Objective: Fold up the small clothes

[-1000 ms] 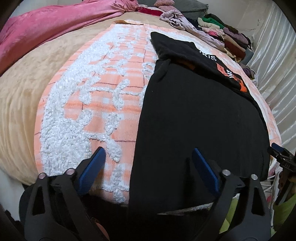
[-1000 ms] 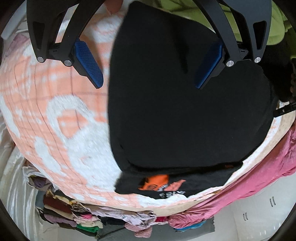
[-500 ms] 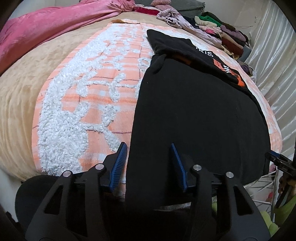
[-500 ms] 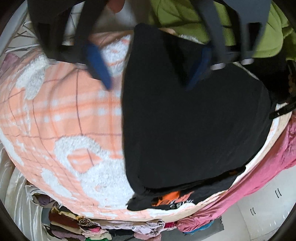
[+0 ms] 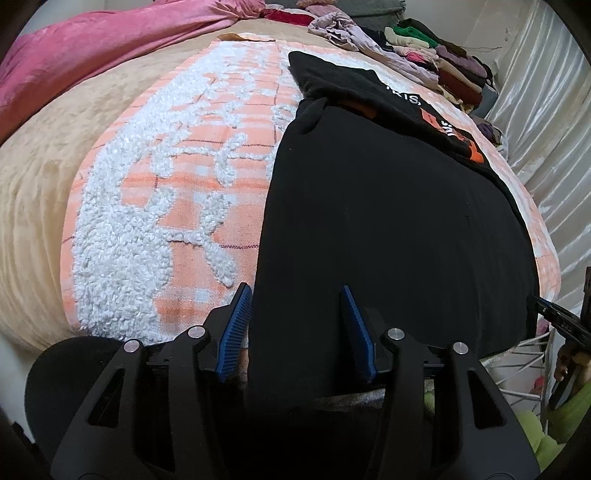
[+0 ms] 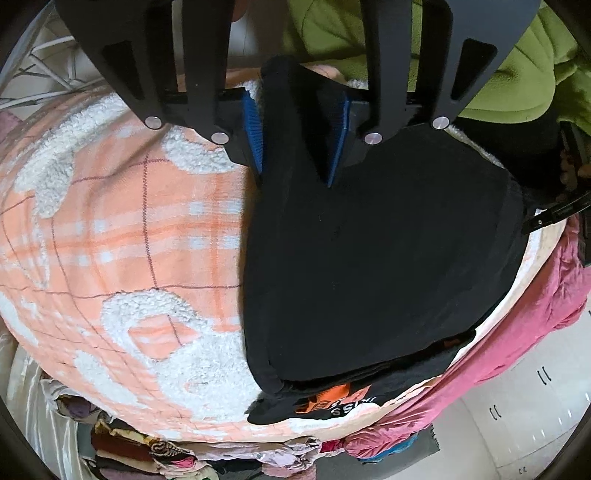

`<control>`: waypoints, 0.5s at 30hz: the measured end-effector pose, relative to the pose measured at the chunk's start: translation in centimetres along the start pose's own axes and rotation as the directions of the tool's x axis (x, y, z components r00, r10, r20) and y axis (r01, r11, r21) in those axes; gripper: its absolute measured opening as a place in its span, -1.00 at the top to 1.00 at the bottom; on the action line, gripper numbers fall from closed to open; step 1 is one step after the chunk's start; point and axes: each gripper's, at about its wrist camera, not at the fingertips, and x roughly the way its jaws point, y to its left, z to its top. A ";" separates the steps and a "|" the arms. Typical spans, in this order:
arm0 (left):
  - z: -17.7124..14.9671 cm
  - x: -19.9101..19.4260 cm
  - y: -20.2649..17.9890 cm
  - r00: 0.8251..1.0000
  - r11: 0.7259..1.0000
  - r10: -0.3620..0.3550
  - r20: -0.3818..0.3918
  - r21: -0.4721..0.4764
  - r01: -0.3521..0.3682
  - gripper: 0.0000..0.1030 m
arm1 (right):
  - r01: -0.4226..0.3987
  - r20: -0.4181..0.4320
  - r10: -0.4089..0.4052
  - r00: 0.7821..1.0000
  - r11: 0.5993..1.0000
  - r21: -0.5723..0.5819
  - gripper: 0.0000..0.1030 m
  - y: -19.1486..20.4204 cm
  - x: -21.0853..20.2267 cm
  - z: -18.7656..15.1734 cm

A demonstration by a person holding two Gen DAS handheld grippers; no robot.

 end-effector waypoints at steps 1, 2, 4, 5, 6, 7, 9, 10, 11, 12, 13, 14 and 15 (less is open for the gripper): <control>0.0 0.0 -0.1 1.000 1.000 0.003 -0.001 0.002 -0.003 0.19 | -0.008 -0.003 0.008 1.000 1.000 0.000 0.36 -0.1 0.0 -0.1; 0.0 0.1 -0.1 1.000 1.000 0.006 -0.002 0.004 -0.006 0.19 | -0.013 -0.004 0.013 1.000 1.000 0.003 0.36 -0.1 0.0 0.0; 0.1 0.2 -0.2 1.000 1.000 0.011 -0.003 0.008 -0.011 0.20 | -0.019 -0.007 0.019 1.000 1.000 0.005 0.44 -0.2 0.0 0.0; 0.0 0.1 -0.3 1.000 1.000 0.017 0.000 0.014 -0.017 0.24 | -0.021 -0.007 0.021 1.000 1.000 -0.001 0.56 -0.2 -0.1 0.1; 0.1 0.2 -0.4 1.000 1.000 0.021 0.002 0.019 -0.021 0.31 | -0.028 -0.005 0.028 1.000 1.000 -0.007 0.62 -0.2 -0.2 0.1; 0.1 0.1 -0.5 1.000 0.999 0.024 0.007 0.023 -0.024 0.41 | -0.034 -0.002 0.034 0.999 0.999 -0.010 0.73 -0.1 -0.3 0.2; 0.2 0.1 -0.4 1.000 0.999 0.027 0.015 0.021 -0.028 0.62 | -0.060 0.004 0.060 0.998 0.998 0.000 0.81 -0.4 -0.7 0.4; 0.2 0.0 -0.4 0.999 0.999 0.027 0.018 0.018 -0.027 0.74 | -0.073 0.007 0.073 0.997 0.997 0.009 0.82 -0.6 -0.9 0.5; 0.2 -0.1 -0.3 0.999 1.000 0.025 0.023 0.017 -0.026 0.81 | -0.089 0.010 0.089 0.996 0.996 0.021 0.83 -0.8 -1.0 0.6; 0.2 -0.4 -0.4 0.999 1.000 0.022 0.031 0.020 -0.023 0.87 | -0.104 0.017 0.104 0.994 0.994 0.030 0.83 -1.0 -1.3 0.7; 0.2 -0.6 -0.4 0.999 1.000 0.012 0.041 0.026 -0.013 0.93 | -0.115 0.023 0.114 0.993 0.993 0.032 0.83 -1.0 -1.5 0.7; 0.3 -1.1 -0.6 0.998 0.999 -0.011 0.056 0.037 0.009 0.93 | -0.122 0.032 0.121 0.992 0.992 0.029 0.83 -1.0 -1.7 0.8; 0.4 -1.4 -0.7 0.998 0.999 -0.011 0.067 0.044 0.008 0.93 | -0.126 0.042 0.125 0.991 0.992 0.022 0.83 -0.8 -2.0 1.0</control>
